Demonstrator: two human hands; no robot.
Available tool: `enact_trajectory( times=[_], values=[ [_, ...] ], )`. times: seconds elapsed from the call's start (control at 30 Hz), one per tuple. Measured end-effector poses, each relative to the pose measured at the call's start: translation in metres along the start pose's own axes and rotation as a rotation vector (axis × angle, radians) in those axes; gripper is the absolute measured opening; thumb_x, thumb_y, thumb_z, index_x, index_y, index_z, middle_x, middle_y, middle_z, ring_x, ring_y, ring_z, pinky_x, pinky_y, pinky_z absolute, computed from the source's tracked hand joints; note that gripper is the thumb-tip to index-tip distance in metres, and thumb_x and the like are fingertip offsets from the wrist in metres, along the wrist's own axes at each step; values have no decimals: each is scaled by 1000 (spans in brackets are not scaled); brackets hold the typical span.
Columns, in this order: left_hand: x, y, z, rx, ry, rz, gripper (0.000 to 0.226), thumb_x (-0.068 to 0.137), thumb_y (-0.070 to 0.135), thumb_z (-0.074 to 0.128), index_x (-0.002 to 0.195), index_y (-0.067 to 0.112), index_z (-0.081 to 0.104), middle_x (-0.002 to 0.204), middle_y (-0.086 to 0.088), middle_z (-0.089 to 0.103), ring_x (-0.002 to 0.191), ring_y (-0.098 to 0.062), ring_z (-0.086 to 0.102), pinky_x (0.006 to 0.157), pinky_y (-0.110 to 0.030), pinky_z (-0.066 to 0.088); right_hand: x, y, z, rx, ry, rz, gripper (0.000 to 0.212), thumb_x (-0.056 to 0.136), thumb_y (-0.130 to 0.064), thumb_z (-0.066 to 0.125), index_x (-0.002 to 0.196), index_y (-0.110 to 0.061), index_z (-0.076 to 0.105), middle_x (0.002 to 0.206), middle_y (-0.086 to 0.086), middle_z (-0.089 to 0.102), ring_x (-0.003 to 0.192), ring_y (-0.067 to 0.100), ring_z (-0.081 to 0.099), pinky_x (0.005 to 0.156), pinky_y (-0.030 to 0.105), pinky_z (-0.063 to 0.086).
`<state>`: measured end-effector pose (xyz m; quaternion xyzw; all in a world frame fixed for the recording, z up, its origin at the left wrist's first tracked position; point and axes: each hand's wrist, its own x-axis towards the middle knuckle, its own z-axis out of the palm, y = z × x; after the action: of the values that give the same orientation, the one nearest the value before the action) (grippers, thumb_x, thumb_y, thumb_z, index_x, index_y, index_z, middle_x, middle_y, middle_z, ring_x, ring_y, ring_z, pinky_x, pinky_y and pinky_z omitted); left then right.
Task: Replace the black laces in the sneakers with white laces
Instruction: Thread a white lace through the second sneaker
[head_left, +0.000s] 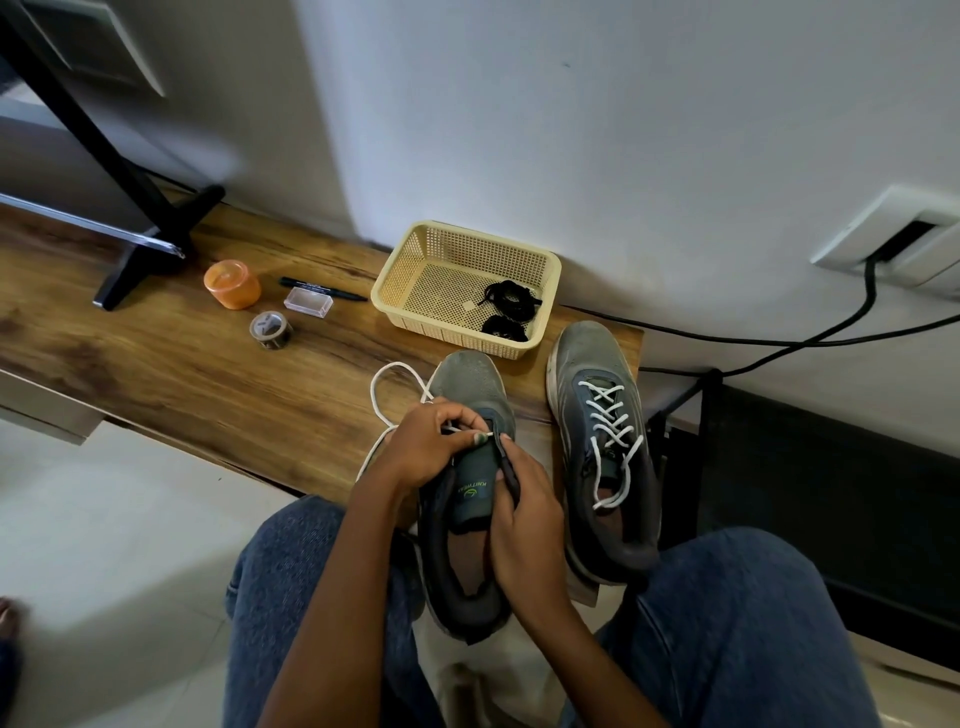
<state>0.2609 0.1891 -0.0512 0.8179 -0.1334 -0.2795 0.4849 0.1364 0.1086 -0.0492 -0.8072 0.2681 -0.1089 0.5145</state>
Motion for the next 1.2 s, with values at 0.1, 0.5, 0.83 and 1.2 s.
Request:
enact_trajectory(
  times=[0.1, 0.5, 0.83, 1.2],
  values=[
    [0, 0, -1, 8, -11, 4, 23, 86, 6, 69, 74, 26, 67, 93, -1, 58, 79, -6, 55, 64, -4, 41, 1, -2, -2, 36, -13, 5, 41, 97, -6, 47, 135, -18, 50, 131, -9, 52, 122, 2, 46, 104, 16, 36],
    [-2, -2, 5, 85, 49, -9, 23, 83, 17, 73, 72, 37, 68, 92, 7, 62, 93, -13, 60, 95, -47, 46, 5, 6, -3, -209, -127, -80, 51, 95, -16, 45, 145, -20, 39, 142, -4, 45, 128, 13, 40, 109, 27, 32],
    [-3, 5, 5, 107, 64, 13, 24, 80, 15, 76, 69, 35, 67, 85, 11, 65, 86, -10, 62, 90, -40, 51, 2, 2, 2, -450, 83, -262, 41, 82, -20, 45, 118, -9, 63, 111, 1, 63, 102, 20, 57, 82, 36, 52],
    [-16, 14, -41, 167, 357, -43, 13, 90, 31, 62, 85, 26, 73, 85, 6, 69, 76, -12, 61, 67, -29, 47, 1, 5, 0, -494, 110, -276, 40, 73, -18, 58, 111, -9, 66, 102, 1, 63, 94, 21, 58, 75, 35, 54]
  ],
)
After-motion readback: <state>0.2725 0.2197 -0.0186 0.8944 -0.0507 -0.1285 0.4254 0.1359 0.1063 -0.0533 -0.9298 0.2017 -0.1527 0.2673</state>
